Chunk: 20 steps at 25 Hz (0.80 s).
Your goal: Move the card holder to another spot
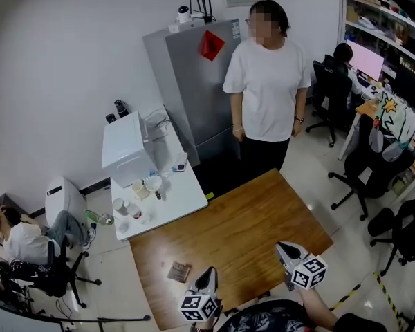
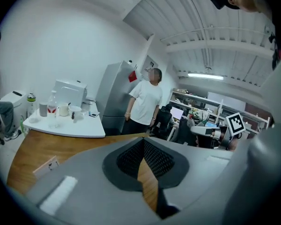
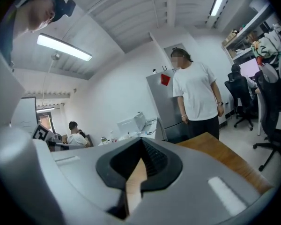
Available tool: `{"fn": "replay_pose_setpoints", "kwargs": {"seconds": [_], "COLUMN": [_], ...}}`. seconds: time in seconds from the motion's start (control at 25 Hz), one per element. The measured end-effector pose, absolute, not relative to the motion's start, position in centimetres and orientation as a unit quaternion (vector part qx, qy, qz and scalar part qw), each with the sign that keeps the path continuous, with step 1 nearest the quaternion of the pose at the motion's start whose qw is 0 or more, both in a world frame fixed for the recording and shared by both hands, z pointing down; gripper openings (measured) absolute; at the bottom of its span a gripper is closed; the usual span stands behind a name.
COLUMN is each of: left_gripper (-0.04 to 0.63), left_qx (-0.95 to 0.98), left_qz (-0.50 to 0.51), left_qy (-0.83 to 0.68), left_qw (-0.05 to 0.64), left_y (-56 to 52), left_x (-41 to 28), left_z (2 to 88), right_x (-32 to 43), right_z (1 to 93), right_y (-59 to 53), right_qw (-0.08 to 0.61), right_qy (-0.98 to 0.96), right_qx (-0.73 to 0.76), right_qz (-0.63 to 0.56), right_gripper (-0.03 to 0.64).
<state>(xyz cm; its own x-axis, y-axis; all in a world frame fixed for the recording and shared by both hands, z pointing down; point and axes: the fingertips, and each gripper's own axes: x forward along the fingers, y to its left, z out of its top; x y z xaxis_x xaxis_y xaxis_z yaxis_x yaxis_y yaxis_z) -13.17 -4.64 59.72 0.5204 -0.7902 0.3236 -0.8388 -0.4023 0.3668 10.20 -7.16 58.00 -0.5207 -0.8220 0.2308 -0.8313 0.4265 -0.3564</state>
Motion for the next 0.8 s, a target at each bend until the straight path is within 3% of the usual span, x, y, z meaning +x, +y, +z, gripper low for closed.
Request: {"fn": "replay_pose_setpoints", "kwargs": {"seconds": [0.8], "left_gripper": [0.000], "left_qx": [0.848], "left_qz": [0.090], "left_qy": [-0.452], "left_qw": [0.263], "left_y": [-2.9], "left_x": [-9.4], "left_z": [62.0], "right_x": [8.5], "right_z": [57.5], "right_y": [-7.5], "right_qw": [0.010], "right_qy": [-0.870], "right_qx": [0.447], "right_qz": [0.208], "right_gripper": [0.003]}}
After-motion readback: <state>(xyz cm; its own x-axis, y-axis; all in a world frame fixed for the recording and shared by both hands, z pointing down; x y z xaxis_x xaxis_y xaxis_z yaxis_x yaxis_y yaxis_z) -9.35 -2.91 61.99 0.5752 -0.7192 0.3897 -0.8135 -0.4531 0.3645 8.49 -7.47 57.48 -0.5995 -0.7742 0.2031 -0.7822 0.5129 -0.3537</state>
